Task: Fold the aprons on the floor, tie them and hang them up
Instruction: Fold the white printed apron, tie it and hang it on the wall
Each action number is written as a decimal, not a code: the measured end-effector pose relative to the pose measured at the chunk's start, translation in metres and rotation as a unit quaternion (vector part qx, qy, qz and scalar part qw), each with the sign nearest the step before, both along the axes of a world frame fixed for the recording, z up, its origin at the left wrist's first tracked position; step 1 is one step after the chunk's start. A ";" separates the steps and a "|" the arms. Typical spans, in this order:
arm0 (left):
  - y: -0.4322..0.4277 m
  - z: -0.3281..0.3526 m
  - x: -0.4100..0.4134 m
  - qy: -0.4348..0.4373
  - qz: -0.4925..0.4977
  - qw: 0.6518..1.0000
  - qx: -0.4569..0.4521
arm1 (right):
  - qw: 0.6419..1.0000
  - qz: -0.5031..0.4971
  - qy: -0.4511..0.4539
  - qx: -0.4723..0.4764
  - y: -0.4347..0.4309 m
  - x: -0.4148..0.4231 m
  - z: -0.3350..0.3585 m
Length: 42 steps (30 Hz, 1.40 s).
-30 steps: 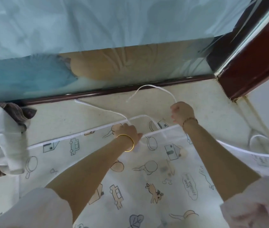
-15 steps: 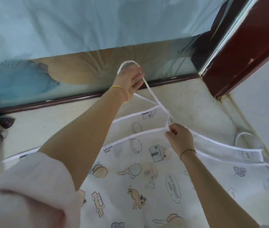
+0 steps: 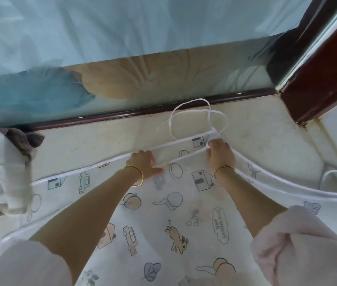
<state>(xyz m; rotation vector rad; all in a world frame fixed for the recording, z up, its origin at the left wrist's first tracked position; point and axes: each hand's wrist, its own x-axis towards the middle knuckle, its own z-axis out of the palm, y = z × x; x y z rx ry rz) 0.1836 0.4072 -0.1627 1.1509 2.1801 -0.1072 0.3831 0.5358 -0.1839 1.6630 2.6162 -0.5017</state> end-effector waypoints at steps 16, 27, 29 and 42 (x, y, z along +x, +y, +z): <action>-0.040 -0.005 -0.058 0.160 0.001 0.985 0.058 | 0.971 0.227 -0.032 0.074 -0.051 -0.080 -0.001; -0.023 -0.019 -0.061 0.144 -0.070 0.977 0.142 | 0.970 0.179 -0.139 0.086 -0.021 -0.106 0.002; -0.017 -0.020 -0.048 0.142 -0.120 0.969 0.162 | 0.968 0.163 -0.166 0.092 -0.018 -0.098 0.006; -0.066 -0.018 -0.108 0.202 -0.140 0.949 0.200 | 0.969 0.093 -0.184 0.137 -0.032 -0.072 0.001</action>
